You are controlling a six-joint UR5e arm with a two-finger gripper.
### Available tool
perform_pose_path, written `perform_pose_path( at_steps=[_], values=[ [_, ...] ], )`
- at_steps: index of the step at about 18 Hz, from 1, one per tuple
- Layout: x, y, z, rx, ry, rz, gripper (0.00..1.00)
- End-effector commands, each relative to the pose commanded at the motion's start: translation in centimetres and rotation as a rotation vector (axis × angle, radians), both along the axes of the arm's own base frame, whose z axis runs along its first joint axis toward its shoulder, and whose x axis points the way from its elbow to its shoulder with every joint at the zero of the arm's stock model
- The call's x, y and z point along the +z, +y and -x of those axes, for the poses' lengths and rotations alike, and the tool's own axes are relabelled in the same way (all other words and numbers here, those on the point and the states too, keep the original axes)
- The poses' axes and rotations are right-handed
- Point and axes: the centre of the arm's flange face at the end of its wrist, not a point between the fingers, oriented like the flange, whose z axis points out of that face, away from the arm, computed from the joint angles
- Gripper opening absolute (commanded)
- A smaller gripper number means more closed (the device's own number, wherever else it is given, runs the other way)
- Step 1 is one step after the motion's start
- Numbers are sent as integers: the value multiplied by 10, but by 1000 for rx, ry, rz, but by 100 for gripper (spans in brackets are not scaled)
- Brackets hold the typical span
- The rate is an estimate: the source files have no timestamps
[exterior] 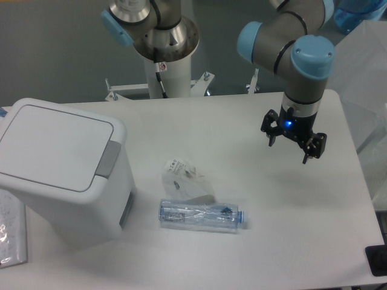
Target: Open the trash can
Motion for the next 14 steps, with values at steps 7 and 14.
perform_pose_path(
  at_steps=[7, 14],
  values=[
    [8, 39, -45, 83, -24, -38, 100],
    [6, 86, -97, 69, -130, -135, 100]
  ],
)
